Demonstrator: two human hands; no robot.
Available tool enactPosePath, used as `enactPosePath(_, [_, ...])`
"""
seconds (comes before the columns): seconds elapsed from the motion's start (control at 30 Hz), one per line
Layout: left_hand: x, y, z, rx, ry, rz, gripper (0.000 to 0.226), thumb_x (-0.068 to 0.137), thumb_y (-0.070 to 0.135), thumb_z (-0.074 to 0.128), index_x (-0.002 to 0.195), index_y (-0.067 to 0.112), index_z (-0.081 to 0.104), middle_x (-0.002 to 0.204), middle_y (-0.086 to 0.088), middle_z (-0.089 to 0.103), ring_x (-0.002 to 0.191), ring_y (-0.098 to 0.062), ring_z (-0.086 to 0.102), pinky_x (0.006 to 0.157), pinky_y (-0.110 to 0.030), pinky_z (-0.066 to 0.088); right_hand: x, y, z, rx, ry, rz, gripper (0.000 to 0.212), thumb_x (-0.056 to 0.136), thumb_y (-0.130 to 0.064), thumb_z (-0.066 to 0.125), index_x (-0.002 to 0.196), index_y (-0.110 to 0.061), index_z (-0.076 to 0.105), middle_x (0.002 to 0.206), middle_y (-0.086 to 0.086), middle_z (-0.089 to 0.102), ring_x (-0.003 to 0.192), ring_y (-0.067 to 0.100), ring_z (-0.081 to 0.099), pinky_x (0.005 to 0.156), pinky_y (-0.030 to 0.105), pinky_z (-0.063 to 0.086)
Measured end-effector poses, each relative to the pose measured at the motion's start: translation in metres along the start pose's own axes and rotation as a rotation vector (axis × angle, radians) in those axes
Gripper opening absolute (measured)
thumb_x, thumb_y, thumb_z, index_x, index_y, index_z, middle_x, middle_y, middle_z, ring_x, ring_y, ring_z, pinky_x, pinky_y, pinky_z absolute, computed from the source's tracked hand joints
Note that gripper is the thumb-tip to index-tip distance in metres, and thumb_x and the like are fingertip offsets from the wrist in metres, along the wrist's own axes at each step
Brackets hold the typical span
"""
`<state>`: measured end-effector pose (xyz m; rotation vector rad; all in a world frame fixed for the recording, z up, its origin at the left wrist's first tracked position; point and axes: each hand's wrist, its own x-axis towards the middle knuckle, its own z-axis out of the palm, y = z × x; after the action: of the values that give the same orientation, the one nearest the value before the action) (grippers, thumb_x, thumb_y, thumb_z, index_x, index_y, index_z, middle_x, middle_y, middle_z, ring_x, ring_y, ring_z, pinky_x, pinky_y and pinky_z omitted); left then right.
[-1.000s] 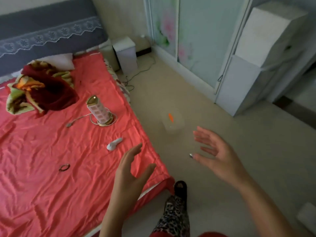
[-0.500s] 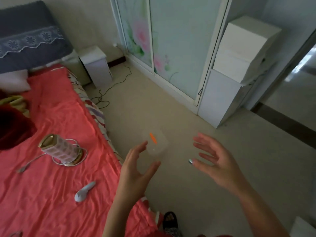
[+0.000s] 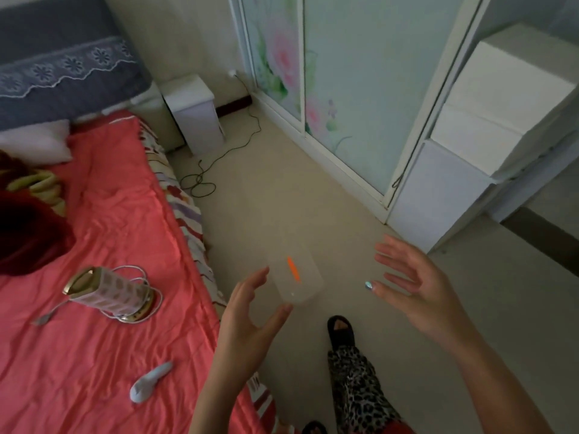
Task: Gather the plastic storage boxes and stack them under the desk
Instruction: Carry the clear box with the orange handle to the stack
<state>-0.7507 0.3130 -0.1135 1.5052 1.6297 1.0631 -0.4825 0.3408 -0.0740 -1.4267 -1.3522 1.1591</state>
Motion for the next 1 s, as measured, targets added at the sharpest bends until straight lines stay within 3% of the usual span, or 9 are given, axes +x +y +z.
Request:
enactPosePath(0.13, [0.041, -0.004, 0.009, 0.015, 0.071, -0.046, 0.061, 0.075, 0.034, 0.078, 0.129, 0.040, 0.052, 0.128, 0.016, 0.058, 0.124, 0.002, 0.053, 0.100, -0.024, 0.041, 0.064, 0.003, 0.000, 0.003, -0.076, -0.001, 0.072, 0.075, -0.003, 0.080, 0.130, -0.039, 0.050, 0.131, -0.010, 0.061, 0.121, 0.001, 0.059, 0.103, 0.034, 0.047])
enactPosePath(0.27, [0.091, -0.002, 0.020, 0.025, 0.131, -0.093, 0.060, 0.074, 0.041, 0.074, 0.130, 0.042, 0.051, 0.128, 0.019, 0.057, 0.124, 0.005, 0.051, 0.099, -0.015, 0.038, 0.133, 0.002, -0.003, -0.006, -0.149, 0.005, 0.073, 0.075, -0.002, 0.080, 0.136, -0.028, 0.051, 0.132, -0.010, 0.061, 0.120, 0.000, 0.059, 0.102, 0.030, 0.048])
enactPosePath(0.37, [0.126, -0.002, 0.030, 0.033, 0.169, -0.127, 0.060, 0.074, 0.041, 0.076, 0.129, 0.041, 0.052, 0.128, 0.020, 0.057, 0.122, 0.008, 0.051, 0.097, -0.007, 0.037, 0.180, 0.001, -0.007, -0.011, -0.189, 0.005, 0.071, 0.075, -0.002, 0.080, 0.132, -0.032, 0.051, 0.131, -0.010, 0.061, 0.120, 0.001, 0.059, 0.102, 0.030, 0.048])
enactPosePath(0.6, [0.186, -0.008, 0.049, 0.006, 0.219, -0.220, 0.060, 0.075, 0.038, 0.076, 0.130, 0.036, 0.053, 0.128, 0.019, 0.056, 0.121, 0.007, 0.051, 0.100, -0.019, 0.039, 0.269, 0.013, -0.013, -0.040, -0.276, 0.037, 0.067, 0.075, -0.009, 0.081, 0.125, -0.042, 0.052, 0.128, -0.013, 0.062, 0.118, 0.000, 0.060, 0.101, 0.032, 0.048])
enactPosePath(0.73, [0.208, -0.018, 0.044, 0.003, 0.244, -0.264, 0.060, 0.078, 0.029, 0.078, 0.132, 0.034, 0.051, 0.129, 0.021, 0.053, 0.123, 0.006, 0.049, 0.102, -0.021, 0.038, 0.303, 0.024, -0.001, -0.030, -0.289, 0.085, 0.064, 0.076, -0.006, 0.079, 0.124, -0.038, 0.054, 0.128, -0.011, 0.064, 0.116, 0.000, 0.062, 0.100, 0.033, 0.049])
enactPosePath(0.87, [0.229, -0.035, 0.035, 0.002, 0.244, -0.293, 0.061, 0.080, 0.028, 0.077, 0.132, 0.038, 0.048, 0.130, 0.023, 0.051, 0.122, 0.012, 0.046, 0.102, -0.016, 0.036, 0.327, 0.033, 0.021, -0.038, -0.297, 0.119, 0.065, 0.075, -0.004, 0.079, 0.129, -0.032, 0.054, 0.128, -0.012, 0.064, 0.115, -0.001, 0.062, 0.095, 0.019, 0.051])
enactPosePath(1.0, [0.249, -0.064, 0.032, 0.009, 0.213, -0.344, 0.062, 0.079, 0.034, 0.076, 0.134, 0.039, 0.047, 0.130, 0.025, 0.050, 0.122, 0.015, 0.045, 0.098, -0.007, 0.034, 0.344, 0.044, 0.047, -0.052, -0.292, 0.158, 0.065, 0.075, -0.002, 0.079, 0.128, -0.031, 0.053, 0.127, -0.013, 0.062, 0.115, -0.002, 0.061, 0.094, 0.022, 0.049])
